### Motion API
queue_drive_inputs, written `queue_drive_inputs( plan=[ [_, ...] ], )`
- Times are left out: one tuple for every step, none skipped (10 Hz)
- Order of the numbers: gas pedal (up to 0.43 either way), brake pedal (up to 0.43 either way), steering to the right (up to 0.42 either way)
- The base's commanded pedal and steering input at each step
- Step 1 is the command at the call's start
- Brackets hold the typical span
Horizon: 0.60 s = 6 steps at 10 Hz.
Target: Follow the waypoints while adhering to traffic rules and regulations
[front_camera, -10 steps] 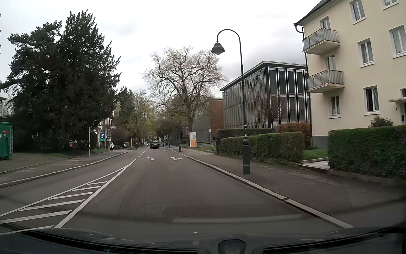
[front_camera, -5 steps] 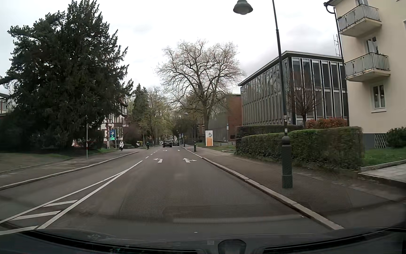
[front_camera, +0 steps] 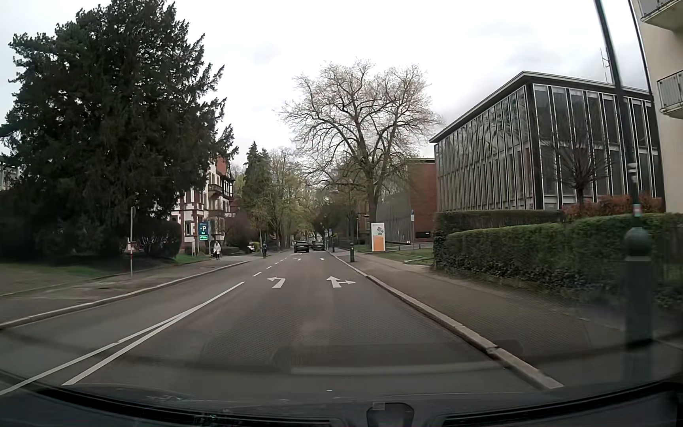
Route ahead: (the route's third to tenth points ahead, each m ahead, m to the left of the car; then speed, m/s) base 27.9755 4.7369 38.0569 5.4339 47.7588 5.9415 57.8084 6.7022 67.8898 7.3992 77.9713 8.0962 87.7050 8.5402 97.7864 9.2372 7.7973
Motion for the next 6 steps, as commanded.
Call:
queue_drive_inputs(
  plan=[
    [0.11, 0.0, -0.042],
    [0.11, 0.0, -0.037],
    [0.11, 0.0, -0.034],
    [0.11, 0.0, -0.032],
    [0.11, 0.0, -0.028],
    [0.098, 0.0, -0.024]
  ],
)
